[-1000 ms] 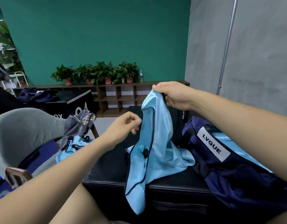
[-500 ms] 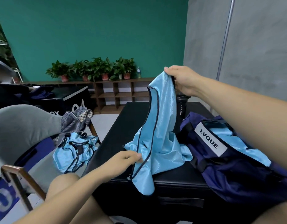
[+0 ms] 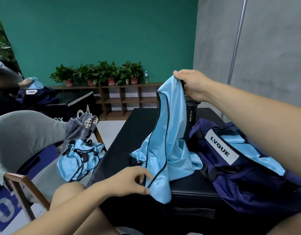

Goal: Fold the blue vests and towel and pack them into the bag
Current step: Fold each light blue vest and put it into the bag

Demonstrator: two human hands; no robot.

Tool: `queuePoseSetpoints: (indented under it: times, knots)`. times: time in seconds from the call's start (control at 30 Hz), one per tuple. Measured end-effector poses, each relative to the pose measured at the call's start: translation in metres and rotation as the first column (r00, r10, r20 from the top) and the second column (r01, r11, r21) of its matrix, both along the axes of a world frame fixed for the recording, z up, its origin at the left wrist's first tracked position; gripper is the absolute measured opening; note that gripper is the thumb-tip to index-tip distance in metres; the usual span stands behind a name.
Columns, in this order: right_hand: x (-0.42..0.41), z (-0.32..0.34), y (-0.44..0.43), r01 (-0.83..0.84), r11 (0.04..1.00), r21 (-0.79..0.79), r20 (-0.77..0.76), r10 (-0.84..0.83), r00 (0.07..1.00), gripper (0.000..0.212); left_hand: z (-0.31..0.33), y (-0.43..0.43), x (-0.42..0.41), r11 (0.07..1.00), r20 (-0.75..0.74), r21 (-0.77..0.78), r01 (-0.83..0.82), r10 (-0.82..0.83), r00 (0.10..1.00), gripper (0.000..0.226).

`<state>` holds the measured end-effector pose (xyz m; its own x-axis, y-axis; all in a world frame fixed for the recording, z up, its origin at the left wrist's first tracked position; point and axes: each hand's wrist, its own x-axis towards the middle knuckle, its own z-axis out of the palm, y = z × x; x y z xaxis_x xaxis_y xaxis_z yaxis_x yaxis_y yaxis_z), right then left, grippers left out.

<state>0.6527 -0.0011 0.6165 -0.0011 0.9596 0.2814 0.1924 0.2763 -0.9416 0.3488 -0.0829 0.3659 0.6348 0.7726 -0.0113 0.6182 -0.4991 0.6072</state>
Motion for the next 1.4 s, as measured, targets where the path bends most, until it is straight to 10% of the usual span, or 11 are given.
queuePoseSetpoints:
  times: [0.43, 0.8, 1.4]
  knots:
    - [0.023, 0.016, -0.015, 0.011, 1.0, 0.011, -0.046, -0.01, 0.999, 0.033, 0.048, 0.029, -0.057, 0.969, 0.091, 0.041, -0.243, 0.238, 0.967, 0.01]
    - [0.029, 0.038, -0.028, -0.055, 0.998, 0.028, -0.009, 0.055, 0.998, 0.025, 0.144, 0.075, -0.105, 0.843, 0.398, -0.027, -0.538, 0.503, 0.768, 0.01]
    - [0.036, 0.117, -0.054, 0.016, 0.942, 0.336, -0.071, 0.008, 0.997, 0.028, 0.339, 0.054, -0.099, 0.852, 0.829, -0.01, -0.523, 0.299, 0.472, 0.024]
